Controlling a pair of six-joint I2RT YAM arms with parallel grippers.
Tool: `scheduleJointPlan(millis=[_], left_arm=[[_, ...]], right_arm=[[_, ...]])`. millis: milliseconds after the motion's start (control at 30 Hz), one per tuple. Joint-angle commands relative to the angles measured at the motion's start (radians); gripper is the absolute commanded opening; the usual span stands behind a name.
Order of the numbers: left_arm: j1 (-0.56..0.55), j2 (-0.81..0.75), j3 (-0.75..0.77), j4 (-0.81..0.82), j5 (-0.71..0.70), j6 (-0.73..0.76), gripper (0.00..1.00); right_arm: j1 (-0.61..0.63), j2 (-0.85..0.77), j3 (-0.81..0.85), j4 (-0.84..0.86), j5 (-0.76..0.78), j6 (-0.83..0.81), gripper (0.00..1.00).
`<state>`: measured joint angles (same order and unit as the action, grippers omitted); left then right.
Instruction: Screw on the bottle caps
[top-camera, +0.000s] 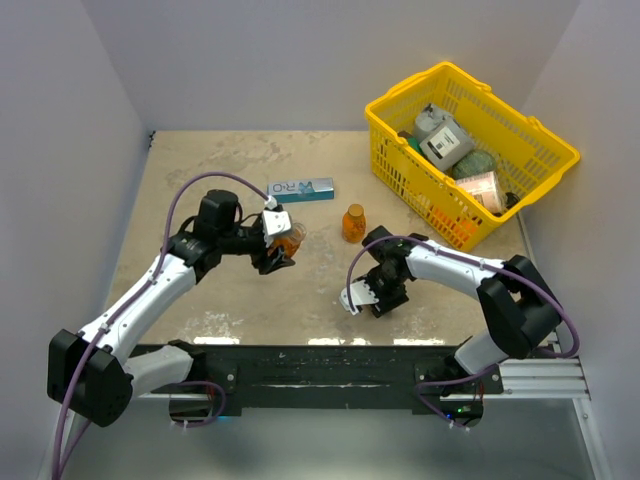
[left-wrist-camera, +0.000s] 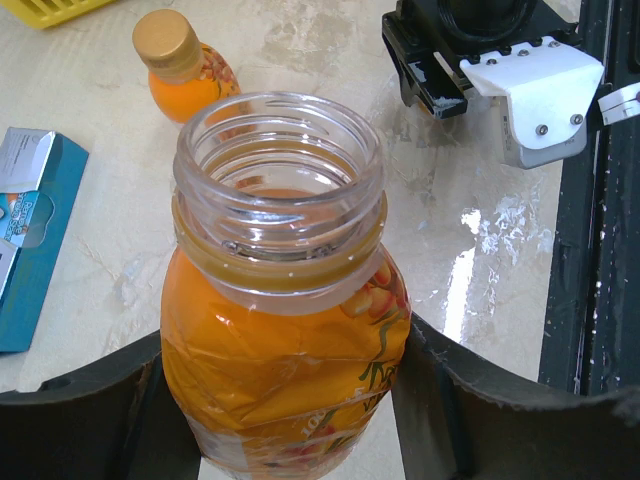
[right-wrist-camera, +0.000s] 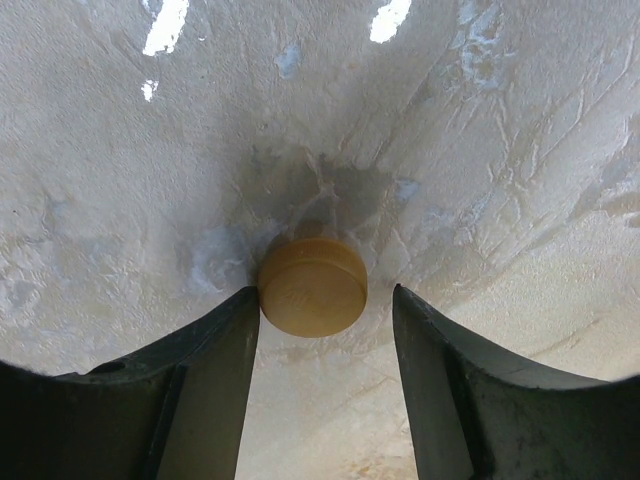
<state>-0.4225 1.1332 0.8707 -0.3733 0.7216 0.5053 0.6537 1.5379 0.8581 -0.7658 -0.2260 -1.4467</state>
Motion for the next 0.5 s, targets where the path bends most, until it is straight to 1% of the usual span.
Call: scheduleJointPlan(millis=[0, 67, 467], left_arm=[[0.013, 0.002, -0.002, 0.043, 0.027, -0.016, 0.0], [0.013, 0.003, -0.002, 0.048, 0.027, -0.017, 0.0], [0.016, 0.013, 0.002, 0.053, 0.029, -0.025, 0.0]], right_arm=[[0.001, -0.013, 0.009, -0.006, 0.01, -0.044, 0.57], [0.0, -0.015, 0.001, 0.002, 0.01, -0.044, 0.56], [0.001, -0.025, -0.039, 0.019, 0.008, -0.058, 0.54]])
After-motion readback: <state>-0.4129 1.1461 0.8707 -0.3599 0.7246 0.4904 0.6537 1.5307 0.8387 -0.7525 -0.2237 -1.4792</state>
